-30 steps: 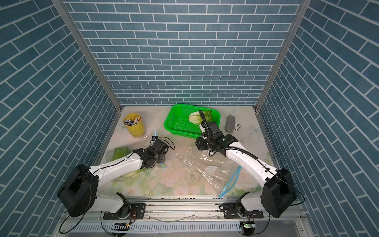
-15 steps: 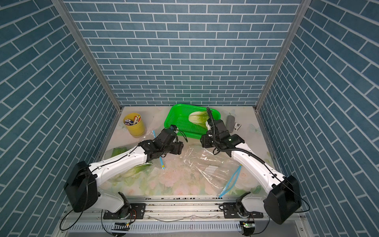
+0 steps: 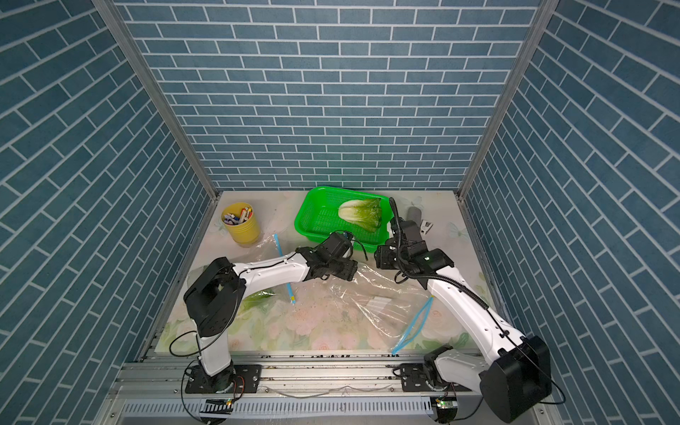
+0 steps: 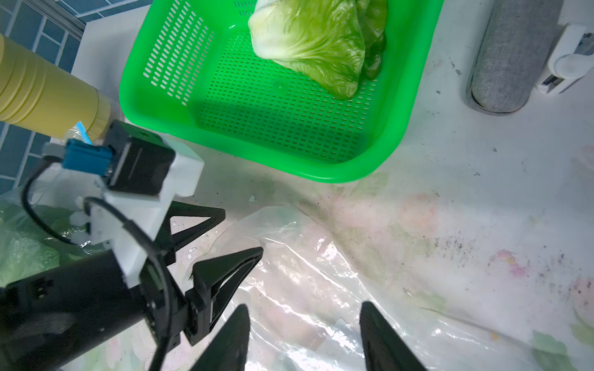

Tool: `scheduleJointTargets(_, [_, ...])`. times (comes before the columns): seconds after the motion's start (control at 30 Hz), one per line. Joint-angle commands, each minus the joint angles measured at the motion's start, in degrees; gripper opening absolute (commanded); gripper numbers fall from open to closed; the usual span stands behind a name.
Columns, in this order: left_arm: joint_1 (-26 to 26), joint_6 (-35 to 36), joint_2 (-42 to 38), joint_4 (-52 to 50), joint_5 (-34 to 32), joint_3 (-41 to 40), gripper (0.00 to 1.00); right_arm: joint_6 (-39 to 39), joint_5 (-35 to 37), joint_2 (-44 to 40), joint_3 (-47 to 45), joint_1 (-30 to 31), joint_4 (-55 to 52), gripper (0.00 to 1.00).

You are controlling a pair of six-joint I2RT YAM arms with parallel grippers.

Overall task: Put the chinese cabbages into a zipper bag and zip it
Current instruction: Move the zipper food storage bag to the center of the board.

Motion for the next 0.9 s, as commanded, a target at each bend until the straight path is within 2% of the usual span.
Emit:
scheduleJointTargets(0.0, [-0.8, -3.1, 1.6, -2.3, -5.2, 2.4, 0.56, 3.0, -0.4, -1.3, -0.8, -0.7, 0.2, 0.56])
scheduleJointTargets(0.27, [-0.8, -4.2, -1.4, -2.1, -9.2, -1.9, 0.28, 3.2, -1.2, -0.7, -0.4, -1.2, 0.7, 0.56])
scheduleJointTargets(0.47, [0.5, -4.6, -7.2, -8.3, -15.7, -7.1, 0.28, 3.7, -1.1, -0.4, -0.4, -1.8, 0.0, 0.56])
scheduleJointTargets(0.6, [2.5, -5.6, -12.8, -9.8, -17.6, -13.0, 0.29, 4.2, -1.2, -0.5, -0.5, -2.5, -0.7, 0.56])
scheduleJointTargets(0.73, [6.2, -6.7, -17.9, -8.6, -16.3, -18.5, 0.36, 5.1, -1.2, -0.3, -1.0, -3.7, -1.4, 0.56])
scheduleJointTargets(0.87, [7.2, -6.1, -19.6, -10.1, -18.2, -18.9, 0.45, 5.8, -3.3, -0.3, -1.6, -5.3, -2.5, 0.56])
